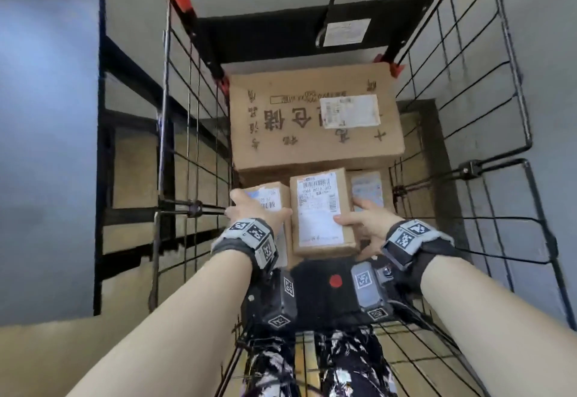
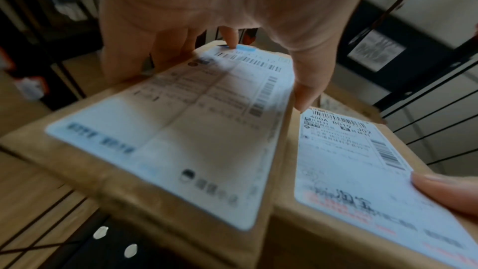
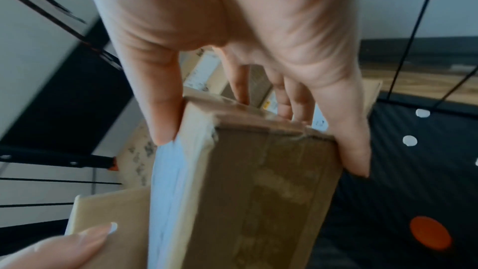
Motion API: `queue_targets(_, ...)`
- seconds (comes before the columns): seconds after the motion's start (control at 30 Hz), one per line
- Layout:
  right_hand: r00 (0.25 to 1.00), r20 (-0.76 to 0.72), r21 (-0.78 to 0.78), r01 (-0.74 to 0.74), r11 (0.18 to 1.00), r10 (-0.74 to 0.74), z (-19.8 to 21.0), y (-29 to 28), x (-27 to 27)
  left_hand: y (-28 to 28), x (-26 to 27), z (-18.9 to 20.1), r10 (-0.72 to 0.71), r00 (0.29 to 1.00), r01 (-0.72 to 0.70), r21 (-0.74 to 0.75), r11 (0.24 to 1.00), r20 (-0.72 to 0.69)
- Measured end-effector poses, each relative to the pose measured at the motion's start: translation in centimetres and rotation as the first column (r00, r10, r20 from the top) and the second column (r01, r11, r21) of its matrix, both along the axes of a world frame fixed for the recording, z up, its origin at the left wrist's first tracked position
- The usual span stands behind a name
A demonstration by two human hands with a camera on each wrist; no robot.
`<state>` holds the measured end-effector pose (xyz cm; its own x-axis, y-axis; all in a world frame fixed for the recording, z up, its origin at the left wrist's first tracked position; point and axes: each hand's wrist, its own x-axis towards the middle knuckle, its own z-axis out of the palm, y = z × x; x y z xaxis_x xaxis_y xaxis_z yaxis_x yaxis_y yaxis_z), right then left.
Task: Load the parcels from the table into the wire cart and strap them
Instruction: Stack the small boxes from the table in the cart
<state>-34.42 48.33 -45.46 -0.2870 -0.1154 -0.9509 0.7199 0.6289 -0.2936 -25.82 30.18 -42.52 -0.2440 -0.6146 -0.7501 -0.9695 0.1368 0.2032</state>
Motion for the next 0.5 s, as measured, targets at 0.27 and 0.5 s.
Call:
queue_targets(0.27, 0.983, 0.162, -0.025, 0.088, 0.996, -0.083, -10.7, -1.0, 1.0, 0.7, 0.1, -10.2, 0.062, 0.998, -0.061, -0.095, 0.994, 0.005)
queue_targets(0.5, 0.987, 0.114, -0.050, 0.120, 0.991, -0.114, -15.6, -2.8, 0.5, -0.1, -1.3, -14.7, -0.195, 0.981, 0.195, -0.214, 0.957, 0.021)
